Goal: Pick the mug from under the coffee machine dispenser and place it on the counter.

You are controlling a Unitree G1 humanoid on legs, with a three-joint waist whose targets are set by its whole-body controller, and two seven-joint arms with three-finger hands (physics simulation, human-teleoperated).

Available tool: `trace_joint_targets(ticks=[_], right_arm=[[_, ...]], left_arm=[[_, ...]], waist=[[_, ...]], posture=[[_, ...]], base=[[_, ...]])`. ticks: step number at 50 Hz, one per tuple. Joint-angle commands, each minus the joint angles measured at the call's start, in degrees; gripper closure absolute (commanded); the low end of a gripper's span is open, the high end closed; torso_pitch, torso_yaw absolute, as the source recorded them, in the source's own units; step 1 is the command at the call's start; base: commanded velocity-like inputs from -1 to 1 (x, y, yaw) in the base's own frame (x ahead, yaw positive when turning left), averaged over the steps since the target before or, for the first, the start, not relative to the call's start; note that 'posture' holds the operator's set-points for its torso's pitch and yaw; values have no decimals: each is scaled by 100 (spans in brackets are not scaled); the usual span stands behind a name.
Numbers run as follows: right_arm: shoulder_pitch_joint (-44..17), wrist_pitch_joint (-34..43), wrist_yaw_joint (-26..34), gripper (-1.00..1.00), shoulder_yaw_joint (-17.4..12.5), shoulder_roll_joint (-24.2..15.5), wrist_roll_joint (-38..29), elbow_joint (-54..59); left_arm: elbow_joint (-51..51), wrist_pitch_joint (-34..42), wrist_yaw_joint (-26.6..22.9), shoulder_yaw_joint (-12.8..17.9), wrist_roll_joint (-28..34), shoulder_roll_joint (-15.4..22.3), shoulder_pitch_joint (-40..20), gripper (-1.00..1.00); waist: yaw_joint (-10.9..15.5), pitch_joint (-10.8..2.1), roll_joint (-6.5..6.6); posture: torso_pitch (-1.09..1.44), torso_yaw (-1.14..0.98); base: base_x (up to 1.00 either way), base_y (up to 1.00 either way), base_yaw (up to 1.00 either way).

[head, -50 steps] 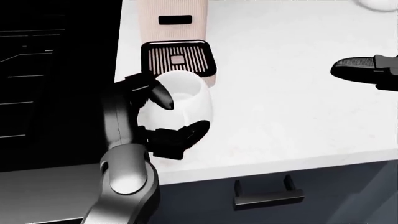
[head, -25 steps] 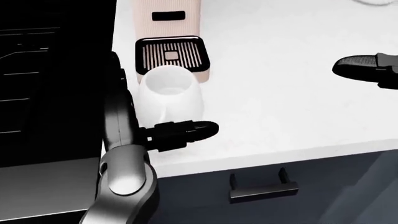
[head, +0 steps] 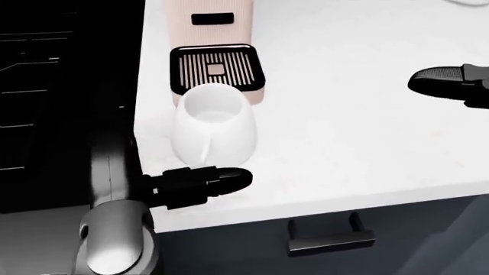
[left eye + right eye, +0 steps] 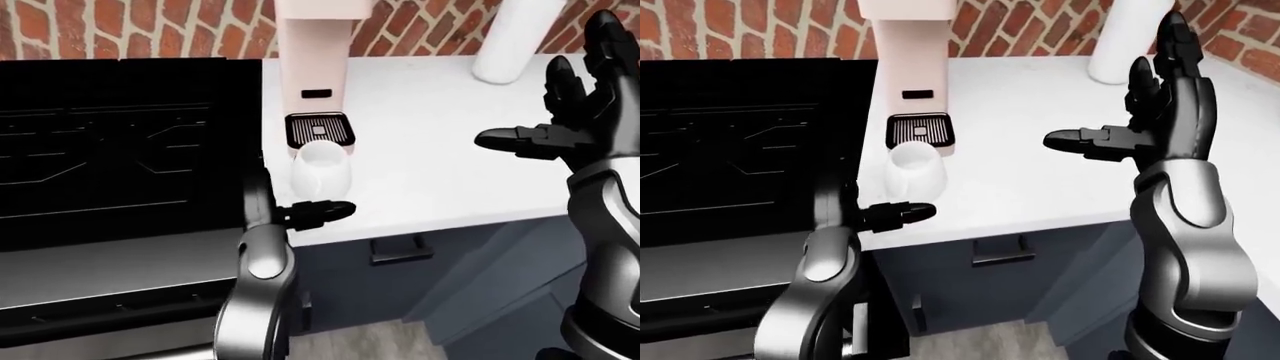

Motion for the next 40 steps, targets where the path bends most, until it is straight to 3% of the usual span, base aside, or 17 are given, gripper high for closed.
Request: trace_joint_targets(ticks=[1,6,9,17,20,24,29,35,40], right_arm=[[-148,-154,-8,-100,-71,-95,-13,-149],[-150,-153,-18,-100,-65,-90,-20,-148],[-154,-140,-13,-100,-76,-97,-16,-152],[-153,-151,-7,-100,-85,-109,-20,-136],[-151,-144,-6,-100,-99,-118,-11,-141],[-170,-123,-18,-100,-116,-148,13,-145],[-184,-115,-18,-100,-151,-194,38,-133],[-207,-71,-44,-100,-195,-268,99,-156],[-249,-43,-59,-100,-231,-331,156,-153]], left_arm=[[-528,305,-191,-115,141,-6,-186,-100],[-1354,1207,-575,-150,259,106,-383,-100],[-1693,1621,-818,71,262,232,-648,-100],[-2213,2564,-1635,1430,-196,966,-1826,-100],[-2295,2790,-2101,2088,-509,1484,-2395,-100],[-2010,2520,-2463,2907,-872,2046,-2646,-100],[-1754,2111,-2579,3589,-1637,2511,-2839,-100],[-1128,1386,-2237,4121,-2779,3209,-2773,-100],[-731,349,-1696,4161,-3759,3896,-2320,-100]], waist=[[-1,-140,-22],[15,-111,-26],[23,-103,-21],[33,-53,-3],[37,-25,11],[39,15,33],[39,27,64],[32,41,97],[13,33,142]], posture=[[0,0],[0,0],[0,0],[0,0],[0,0],[0,0],[0,0],[0,0],[0,0]], base=[[0,0,0],[0,0,0],[0,0,0],[0,0,0],[0,0,0],[0,0,0],[0,0,0],[0,0,0],[0,0,0]])
